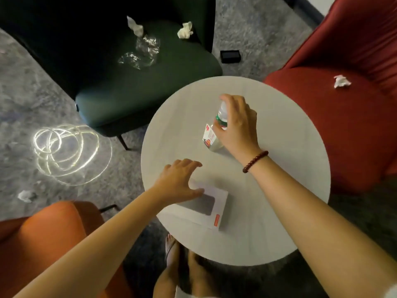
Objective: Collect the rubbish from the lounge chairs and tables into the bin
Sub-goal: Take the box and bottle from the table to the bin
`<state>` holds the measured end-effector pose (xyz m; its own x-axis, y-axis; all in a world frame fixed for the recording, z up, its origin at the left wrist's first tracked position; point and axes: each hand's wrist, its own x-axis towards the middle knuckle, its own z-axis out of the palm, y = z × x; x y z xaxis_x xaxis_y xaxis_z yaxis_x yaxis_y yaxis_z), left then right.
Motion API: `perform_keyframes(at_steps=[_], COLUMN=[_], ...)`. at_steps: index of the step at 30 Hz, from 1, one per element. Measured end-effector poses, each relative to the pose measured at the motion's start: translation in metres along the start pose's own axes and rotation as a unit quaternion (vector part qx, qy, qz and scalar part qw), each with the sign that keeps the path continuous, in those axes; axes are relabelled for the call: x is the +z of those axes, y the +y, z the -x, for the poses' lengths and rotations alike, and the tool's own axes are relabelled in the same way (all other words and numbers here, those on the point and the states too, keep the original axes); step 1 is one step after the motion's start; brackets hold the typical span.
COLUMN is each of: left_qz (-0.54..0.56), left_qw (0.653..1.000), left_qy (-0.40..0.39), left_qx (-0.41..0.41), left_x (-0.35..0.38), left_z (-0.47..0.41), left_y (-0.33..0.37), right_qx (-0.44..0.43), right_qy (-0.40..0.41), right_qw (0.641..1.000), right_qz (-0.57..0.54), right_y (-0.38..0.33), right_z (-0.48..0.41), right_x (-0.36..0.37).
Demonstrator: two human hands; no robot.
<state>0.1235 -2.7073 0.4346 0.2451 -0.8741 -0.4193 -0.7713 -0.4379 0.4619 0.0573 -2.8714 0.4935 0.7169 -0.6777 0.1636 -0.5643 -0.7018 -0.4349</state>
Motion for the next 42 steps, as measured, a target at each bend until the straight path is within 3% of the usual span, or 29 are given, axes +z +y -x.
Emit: perform_keyframes(at_steps=[4,11,19,23,29,37,42], left_qz=[-0.056,-0.143,-0.210,-0.190,-0.120,-0.036,0.108], left_qw=[0.997,0.983,0.968,0.980,0.981,0.928,0.876], left_qy=[-0.037,-0.015,-0.021,0.008,0.131,0.310,0.389], left_qx=[0.049,0.113,0.133,0.064,-0.072,-0.205,-0.264], left_x=[0.037,0.067,0.076,0.059,-0.026,-0.163,-0.220], left_z=[0.003,0.006,0.007,0.006,0.012,0.095,0.206], left_y=[-0.008,-0.017,-0.022,-0.018,-0.021,-0.030,-0.057], right_qx=[0.001,0.002,-0.002,-0.018,-0.055,-0.177,-0.273], right_qy=[0.033,0.089,0.103,0.085,0.094,0.117,0.074], right_qw=[0.999,0.993,0.991,0.992,0.988,0.963,0.933], right_qz=[-0.029,-0.074,-0.091,-0.095,-0.112,-0.165,-0.222], right_y=[0.003,0.004,0.006,0.005,-0.024,-0.146,-0.261], right_z=[-0.002,-0.002,-0.002,-0.001,-0.012,-0.050,-0.031], right_x=[0.011,0.022,0.025,0.016,-0.024,-0.090,-0.105])
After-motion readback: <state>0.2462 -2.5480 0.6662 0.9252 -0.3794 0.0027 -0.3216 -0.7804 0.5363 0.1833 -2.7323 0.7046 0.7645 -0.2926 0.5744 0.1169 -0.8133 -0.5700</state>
